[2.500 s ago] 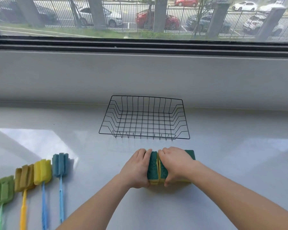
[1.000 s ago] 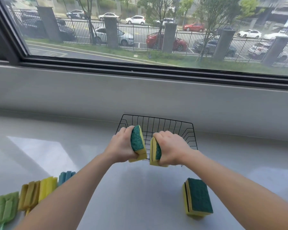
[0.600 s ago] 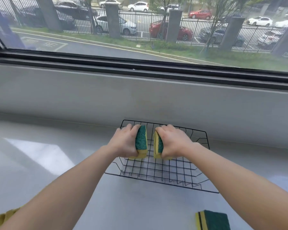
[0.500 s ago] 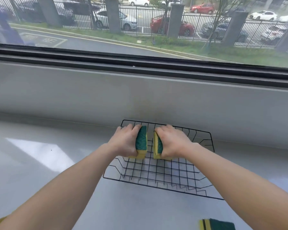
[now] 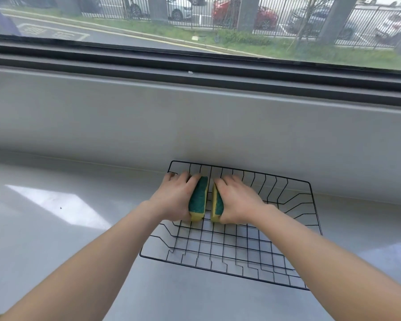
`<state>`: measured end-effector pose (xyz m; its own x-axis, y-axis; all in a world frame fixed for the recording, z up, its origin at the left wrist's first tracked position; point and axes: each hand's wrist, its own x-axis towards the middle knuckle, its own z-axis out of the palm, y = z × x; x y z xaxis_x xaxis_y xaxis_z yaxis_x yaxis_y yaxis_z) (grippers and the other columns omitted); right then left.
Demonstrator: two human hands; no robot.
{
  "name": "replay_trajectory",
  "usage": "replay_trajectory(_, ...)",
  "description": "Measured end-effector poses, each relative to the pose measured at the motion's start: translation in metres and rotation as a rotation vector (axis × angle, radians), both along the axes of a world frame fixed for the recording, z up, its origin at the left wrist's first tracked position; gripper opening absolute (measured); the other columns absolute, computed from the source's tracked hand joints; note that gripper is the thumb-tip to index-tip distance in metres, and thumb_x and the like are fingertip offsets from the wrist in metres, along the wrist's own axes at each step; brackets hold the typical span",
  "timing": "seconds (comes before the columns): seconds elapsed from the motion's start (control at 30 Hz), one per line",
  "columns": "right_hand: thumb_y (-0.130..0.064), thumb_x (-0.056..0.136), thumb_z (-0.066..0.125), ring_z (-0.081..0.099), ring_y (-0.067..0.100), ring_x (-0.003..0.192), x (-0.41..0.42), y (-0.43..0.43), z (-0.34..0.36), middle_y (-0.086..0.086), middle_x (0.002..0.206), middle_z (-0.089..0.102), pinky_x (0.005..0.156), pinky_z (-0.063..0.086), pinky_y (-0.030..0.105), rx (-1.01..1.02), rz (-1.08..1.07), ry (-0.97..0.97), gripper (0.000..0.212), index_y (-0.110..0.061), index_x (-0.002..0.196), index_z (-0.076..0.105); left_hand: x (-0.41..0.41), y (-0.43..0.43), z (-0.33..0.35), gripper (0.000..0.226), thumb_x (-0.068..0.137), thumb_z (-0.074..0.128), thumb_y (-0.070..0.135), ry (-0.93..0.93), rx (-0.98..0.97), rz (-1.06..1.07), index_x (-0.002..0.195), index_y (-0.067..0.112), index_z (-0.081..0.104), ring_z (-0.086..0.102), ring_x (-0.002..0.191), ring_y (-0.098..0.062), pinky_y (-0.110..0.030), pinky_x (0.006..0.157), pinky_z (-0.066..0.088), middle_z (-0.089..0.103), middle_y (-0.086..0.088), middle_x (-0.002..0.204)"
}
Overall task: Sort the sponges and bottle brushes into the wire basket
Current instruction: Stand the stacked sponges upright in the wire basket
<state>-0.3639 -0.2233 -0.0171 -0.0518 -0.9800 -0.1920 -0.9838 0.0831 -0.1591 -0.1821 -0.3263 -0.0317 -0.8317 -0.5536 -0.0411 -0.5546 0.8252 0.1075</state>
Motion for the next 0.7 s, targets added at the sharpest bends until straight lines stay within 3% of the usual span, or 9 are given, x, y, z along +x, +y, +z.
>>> replay_trajectory(0.13,-0.057,0.055,0.079,0.032,0.029,0.135,0.0,0.002,0.001,0.005,0.145,0.039,0.107,0.045,0.047,-0.037,0.016,-0.01,0.117,-0.019,0.152,0.025,0.001,0.001,0.004,0.122,0.051,0.072,0.068,-0.033,-0.114,0.019,0.151,0.025,0.017,0.045,0.125,-0.031,-0.046,0.098,0.036,0.039,-0.012,0.144)
replay_trajectory(0.23,-0.07,0.049,0.078,0.021,0.028,0.145,-0.001,0.014,0.005,0.003,0.156,0.026,0.117,0.034,0.046,-0.121,-0.019,-0.039,0.131,-0.026,0.157,0.016,0.006,0.004,0.011,0.132,0.046,0.075,0.071,-0.036,-0.187,0.059,0.153,0.029,0.01,0.038,0.129,-0.032,-0.048,0.095,0.038,0.028,-0.015,0.152)
replay_trajectory(0.33,-0.072,0.062,0.071,0.019,0.025,0.145,0.0,0.033,0.004,0.002,0.159,0.025,0.118,0.032,0.044,-0.223,-0.123,-0.141,0.118,-0.023,0.157,0.02,0.013,0.009,0.011,0.13,0.046,0.074,0.072,-0.027,-0.166,0.079,0.152,0.031,0.01,0.035,0.132,-0.032,-0.05,0.099,0.036,0.028,-0.013,0.152)
replay_trajectory(0.43,-0.063,0.077,0.068,0.029,0.027,0.141,0.004,0.047,-0.001,0.006,0.154,0.03,0.114,0.033,0.041,-0.232,-0.356,-0.303,0.101,-0.019,0.156,0.025,0.018,0.014,0.008,0.121,0.051,0.063,0.079,-0.012,-0.118,0.128,0.151,0.031,0.014,0.033,0.134,-0.029,-0.049,0.102,0.035,0.031,-0.009,0.151)
replay_trajectory(0.57,-0.054,0.08,0.073,0.052,0.025,0.126,0.012,0.047,-0.008,0.006,0.137,0.05,0.102,0.048,0.042,-0.09,-0.541,-0.563,0.081,-0.023,0.146,0.038,0.019,0.017,0.002,0.114,0.059,0.061,0.078,-0.003,-0.073,0.177,0.152,0.031,0.015,0.031,0.137,-0.027,-0.047,0.101,0.038,0.031,-0.006,0.152)
replay_trajectory(0.7,-0.048,0.08,0.075,0.057,0.022,0.118,0.018,0.042,-0.01,0.003,0.13,0.059,0.098,0.051,0.045,-0.12,-0.586,-0.66,0.069,-0.022,0.137,0.047,0.021,0.017,0.0,0.107,0.067,0.07,0.065,-0.004,-0.103,0.188,0.152,0.03,0.015,0.034,0.135,-0.026,-0.044,0.097,0.042,0.035,-0.005,0.15)
